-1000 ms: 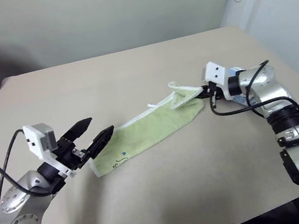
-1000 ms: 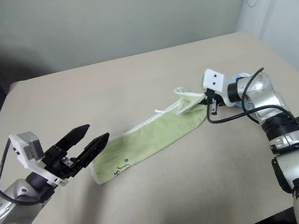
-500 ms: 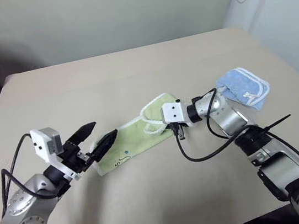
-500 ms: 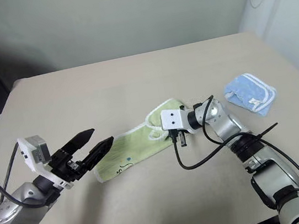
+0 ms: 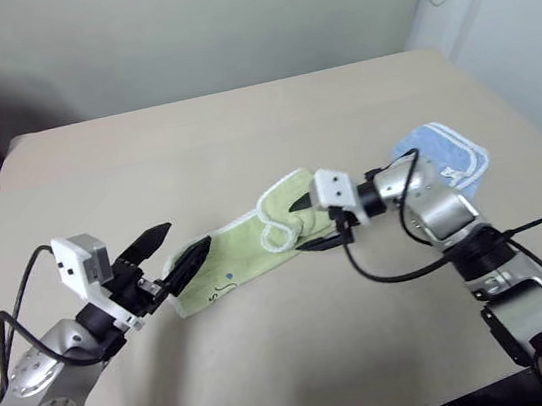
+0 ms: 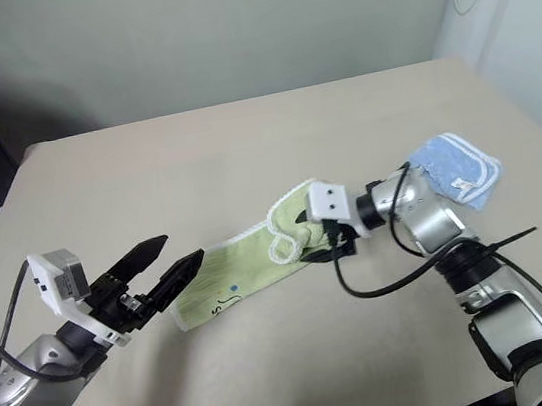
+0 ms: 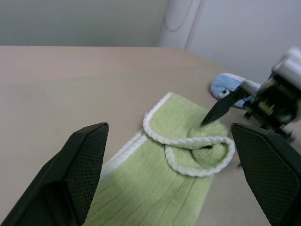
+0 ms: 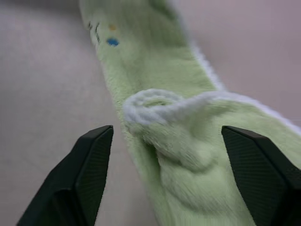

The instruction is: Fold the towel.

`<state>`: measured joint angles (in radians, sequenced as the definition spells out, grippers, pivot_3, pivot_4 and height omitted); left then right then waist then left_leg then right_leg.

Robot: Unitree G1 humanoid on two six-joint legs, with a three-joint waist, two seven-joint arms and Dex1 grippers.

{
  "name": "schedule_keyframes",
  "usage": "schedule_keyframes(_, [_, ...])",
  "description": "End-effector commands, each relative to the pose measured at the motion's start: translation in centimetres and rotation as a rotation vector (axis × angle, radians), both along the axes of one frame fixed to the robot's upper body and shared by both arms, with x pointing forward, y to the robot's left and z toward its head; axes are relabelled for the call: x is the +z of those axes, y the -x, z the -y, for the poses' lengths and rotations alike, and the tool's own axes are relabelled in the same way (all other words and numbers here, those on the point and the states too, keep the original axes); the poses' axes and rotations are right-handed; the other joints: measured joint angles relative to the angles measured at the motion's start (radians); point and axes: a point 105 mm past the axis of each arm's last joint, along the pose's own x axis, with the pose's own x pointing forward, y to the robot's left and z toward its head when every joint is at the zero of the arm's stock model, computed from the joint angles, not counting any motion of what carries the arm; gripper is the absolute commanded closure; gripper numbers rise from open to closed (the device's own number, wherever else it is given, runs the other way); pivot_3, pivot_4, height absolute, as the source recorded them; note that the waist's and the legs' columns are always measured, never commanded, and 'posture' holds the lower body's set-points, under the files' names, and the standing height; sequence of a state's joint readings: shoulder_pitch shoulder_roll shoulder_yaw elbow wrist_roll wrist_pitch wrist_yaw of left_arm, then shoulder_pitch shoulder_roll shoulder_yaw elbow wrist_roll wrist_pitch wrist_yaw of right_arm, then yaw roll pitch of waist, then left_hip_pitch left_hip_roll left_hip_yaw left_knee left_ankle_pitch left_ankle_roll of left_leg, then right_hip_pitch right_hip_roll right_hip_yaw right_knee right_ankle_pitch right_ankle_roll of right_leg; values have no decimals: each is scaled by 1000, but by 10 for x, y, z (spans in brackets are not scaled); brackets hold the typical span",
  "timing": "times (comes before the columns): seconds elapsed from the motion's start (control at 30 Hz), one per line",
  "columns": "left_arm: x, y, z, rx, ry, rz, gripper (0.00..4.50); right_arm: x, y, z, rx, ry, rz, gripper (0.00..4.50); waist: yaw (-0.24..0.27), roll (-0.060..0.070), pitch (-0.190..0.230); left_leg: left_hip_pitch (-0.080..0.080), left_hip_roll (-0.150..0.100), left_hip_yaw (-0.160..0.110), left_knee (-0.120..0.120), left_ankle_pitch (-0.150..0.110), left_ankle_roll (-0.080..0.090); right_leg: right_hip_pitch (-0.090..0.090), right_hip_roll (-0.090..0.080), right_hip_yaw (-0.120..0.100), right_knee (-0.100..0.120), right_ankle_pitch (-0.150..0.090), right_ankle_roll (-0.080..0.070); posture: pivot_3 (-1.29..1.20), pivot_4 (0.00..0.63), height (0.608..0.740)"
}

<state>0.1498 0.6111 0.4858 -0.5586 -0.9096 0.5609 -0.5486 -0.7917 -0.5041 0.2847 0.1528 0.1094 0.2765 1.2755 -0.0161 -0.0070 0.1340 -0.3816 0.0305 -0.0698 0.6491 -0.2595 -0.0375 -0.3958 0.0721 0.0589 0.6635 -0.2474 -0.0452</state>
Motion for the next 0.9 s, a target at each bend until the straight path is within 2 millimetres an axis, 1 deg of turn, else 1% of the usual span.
schedule_keyframes(0.03, [4,6,-16,49,-15,17,0,36,-1,11,-16,-156,-24,631,0,0,0,0,0,0,0,0,0,0,0,0,0,0,0,0,150,740])
schedule_keyframes(0.1, [-3,9,-23,74,1,-13,0,49,-15,15,-96,-233,-59,1008,-6,0,0,1,0,0,-1,0,0,0,0,0,0,0,0,0,150,740])
schedule_keyframes(0.13, [-6,10,-26,82,17,-29,0,52,-22,14,-126,-263,-79,1220,-8,0,0,1,0,0,-1,0,-1,0,0,1,0,0,0,0,150,740])
schedule_keyframes(0.17, [-10,12,-27,86,36,-48,0,51,-28,12,-151,-284,-103,1567,-10,0,0,2,0,0,-1,0,-1,0,0,1,1,0,0,0,150,740])
schedule_keyframes(0.23, [-16,15,-27,87,73,-85,0,41,-37,4,-169,-291,-134,2246,-12,0,0,3,0,0,-2,0,0,0,0,1,1,0,0,0,150,740])
schedule_keyframes(0.3, [-22,19,-28,98,147,-121,0,23,-44,-8,-179,-287,-171,2940,-12,0,0,3,0,0,-2,0,0,0,0,1,0,0,0,0,150,740])
schedule_keyframes(0.33, [-24,21,-28,104,172,-135,0,12,-47,-14,-183,-280,-192,3356,-11,0,0,3,0,0,-2,0,0,0,0,1,0,0,0,0,150,740])
schedule_keyframes(0.37, [-25,23,-29,115,199,-146,0,1,-49,-19,-183,-272,-216,3664,-11,0,0,2,0,0,-2,0,0,0,0,1,0,0,0,0,150,740])
schedule_keyframes(0.43, [-24,28,-32,145,272,-159,0,-18,-51,-24,-194,-246,-257,3664,-11,0,0,1,0,0,-2,0,0,-1,0,1,0,0,0,0,150,740])
schedule_keyframes(0.53, [-23,42,-35,193,373,-171,0,-52,-52,-25,-215,-165,-277,3664,-7,0,0,0,0,0,-2,0,0,-1,0,1,0,0,0,0,150,740])
schedule_keyframes(0.6, [-27,51,-35,221,404,-195,0,-63,-53,-25,-227,-143,-281,3664,-6,0,0,0,0,0,-1,0,0,-1,0,1,-1,0,0,0,150,740])
schedule_keyframes(0.7, [-37,68,-22,251,460,-262,0,-54,-53,-26,-211,-232,-313,3664,-9,0,0,1,0,0,-1,0,0,0,0,1,0,0,0,0,150,740])
schedule_keyframes(0.77, [-43,76,-13,255,458,-306,0,-43,-53,-26,-192,-282,-309,3664,-7,0,0,2,0,0,-1,-1,1,1,0,1,-1,0,0,0,150,740])
schedule_keyframes(0.83, [-53,85,-4,266,474,-375,0,-20,-53,-26,-156,-364,-284,3664,-5,1,0,2,0,0,-2,-1,1,1,0,0,0,0,0,0,150,740])
schedule_keyframes(0.9, [-58,90,2,286,515,-419,0,6,-53,-25,-125,-450,-253,3664,-6,1,1,2,0,0,-1,-1,1,1,0,1,0,0,0,0,150,740])
